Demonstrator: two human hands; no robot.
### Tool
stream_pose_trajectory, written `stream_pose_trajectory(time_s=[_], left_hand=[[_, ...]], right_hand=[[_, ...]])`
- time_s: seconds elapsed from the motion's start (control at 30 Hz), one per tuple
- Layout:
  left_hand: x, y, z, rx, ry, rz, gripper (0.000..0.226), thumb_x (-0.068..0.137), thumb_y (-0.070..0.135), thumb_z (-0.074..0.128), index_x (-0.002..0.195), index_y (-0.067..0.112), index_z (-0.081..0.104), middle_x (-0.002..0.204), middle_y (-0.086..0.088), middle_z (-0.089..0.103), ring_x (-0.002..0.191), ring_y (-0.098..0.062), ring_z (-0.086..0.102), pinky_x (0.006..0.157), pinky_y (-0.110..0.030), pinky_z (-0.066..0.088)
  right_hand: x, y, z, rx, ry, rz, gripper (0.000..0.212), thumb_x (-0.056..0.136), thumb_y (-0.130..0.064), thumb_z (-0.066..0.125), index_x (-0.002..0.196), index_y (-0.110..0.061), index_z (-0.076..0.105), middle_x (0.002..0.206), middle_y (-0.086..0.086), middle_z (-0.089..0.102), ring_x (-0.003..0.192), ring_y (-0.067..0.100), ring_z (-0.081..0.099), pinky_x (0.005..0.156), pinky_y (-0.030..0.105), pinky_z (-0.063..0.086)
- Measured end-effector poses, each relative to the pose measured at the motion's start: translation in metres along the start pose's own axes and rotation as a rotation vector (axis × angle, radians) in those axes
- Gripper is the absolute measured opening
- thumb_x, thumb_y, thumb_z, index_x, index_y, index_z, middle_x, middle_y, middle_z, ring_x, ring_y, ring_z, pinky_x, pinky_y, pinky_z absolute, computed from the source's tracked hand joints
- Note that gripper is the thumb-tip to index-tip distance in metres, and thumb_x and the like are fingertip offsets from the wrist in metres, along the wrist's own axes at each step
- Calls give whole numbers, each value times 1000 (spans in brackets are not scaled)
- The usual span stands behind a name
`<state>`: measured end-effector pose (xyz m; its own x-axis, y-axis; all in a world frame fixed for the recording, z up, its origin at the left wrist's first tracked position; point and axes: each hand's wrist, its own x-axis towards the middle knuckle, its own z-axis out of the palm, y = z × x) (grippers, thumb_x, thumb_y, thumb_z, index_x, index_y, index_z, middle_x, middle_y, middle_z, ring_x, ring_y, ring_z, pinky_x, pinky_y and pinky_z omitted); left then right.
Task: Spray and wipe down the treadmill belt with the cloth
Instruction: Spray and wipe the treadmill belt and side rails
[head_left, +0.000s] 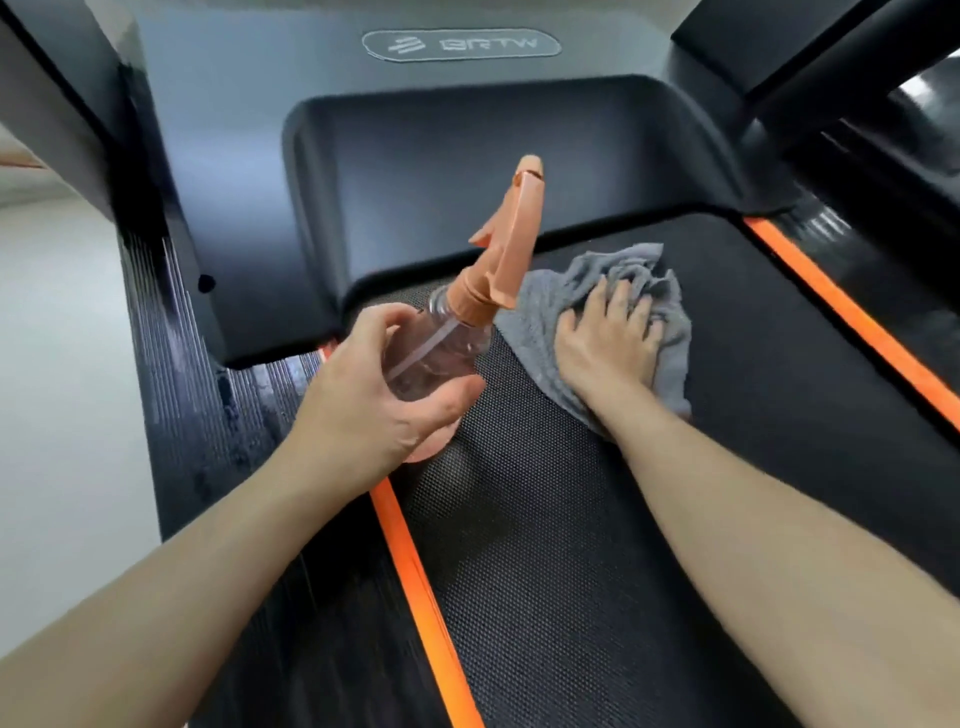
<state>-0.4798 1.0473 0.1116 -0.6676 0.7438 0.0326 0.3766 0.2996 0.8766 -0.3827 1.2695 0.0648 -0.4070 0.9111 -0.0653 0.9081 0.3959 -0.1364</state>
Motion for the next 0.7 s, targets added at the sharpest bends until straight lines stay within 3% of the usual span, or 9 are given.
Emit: stream_pose_trajectory(time_s=[0.13,0.2,0.27,0.33,0.43,0.5,0.53,0.6,0.7], left_hand=[[-15,-2,-4,78,-85,31,85,57,58,79,131,34,44,120,11,64,109,-9,64,100,-38,49],[-24,1,-7,114,-101,34,89,58,54,80,136,33,42,123,9,63,107,-10,65,98,-40,51],[-33,10,-9,173,-98,22,85,61,50,81,136,33,43,122,14,62,107,-6,63,97,-32,48],[-38,15,-12,247,-74,-26,83,66,40,85,136,33,41,119,16,60,106,-6,58,91,-27,41],[-42,25,-7,337,6,-79,79,64,40,88,128,32,43,115,13,59,105,-14,59,87,-33,44],[-41,29,4,384,90,-126,75,62,49,86,121,31,44,114,8,61,103,-20,62,86,-39,49],[-41,31,12,398,129,-145,76,61,53,84,121,31,43,115,5,61,104,-23,62,87,-42,50],[-41,33,24,370,151,-151,79,58,61,79,123,32,44,117,2,61,105,-25,62,88,-46,52],[-47,32,33,304,178,-202,72,61,71,74,119,37,48,112,7,63,100,-21,64,88,-46,53]], right_hand=[[-106,-26,24,-23,-23,-401,67,93,-45,20,153,-20,37,159,9,34,147,36,29,117,56,19],[-120,-15,20,-28,-94,-521,69,91,-44,15,154,-23,35,159,6,34,148,34,28,118,54,19],[-124,20,9,-80,-160,-607,73,90,-51,7,158,-29,19,165,0,20,152,28,14,121,48,9],[-122,73,0,-104,-179,-551,74,89,-59,2,159,-34,6,167,-7,7,154,20,1,122,43,0],[-104,150,-15,-81,-162,-164,70,96,-58,10,159,-30,0,167,-7,-1,154,19,-2,124,45,1],[-102,148,-13,-59,-99,96,66,101,-45,20,160,-19,7,167,3,6,153,29,8,122,52,11],[-113,131,-8,-56,-23,123,65,99,-39,24,158,-12,19,165,11,18,149,36,20,118,57,20],[-150,81,8,6,29,-29,67,91,-39,29,149,-8,43,154,16,41,139,39,40,111,61,34],[-197,42,17,49,-67,-349,69,91,-47,25,153,-20,36,159,4,36,146,31,33,117,56,25]])
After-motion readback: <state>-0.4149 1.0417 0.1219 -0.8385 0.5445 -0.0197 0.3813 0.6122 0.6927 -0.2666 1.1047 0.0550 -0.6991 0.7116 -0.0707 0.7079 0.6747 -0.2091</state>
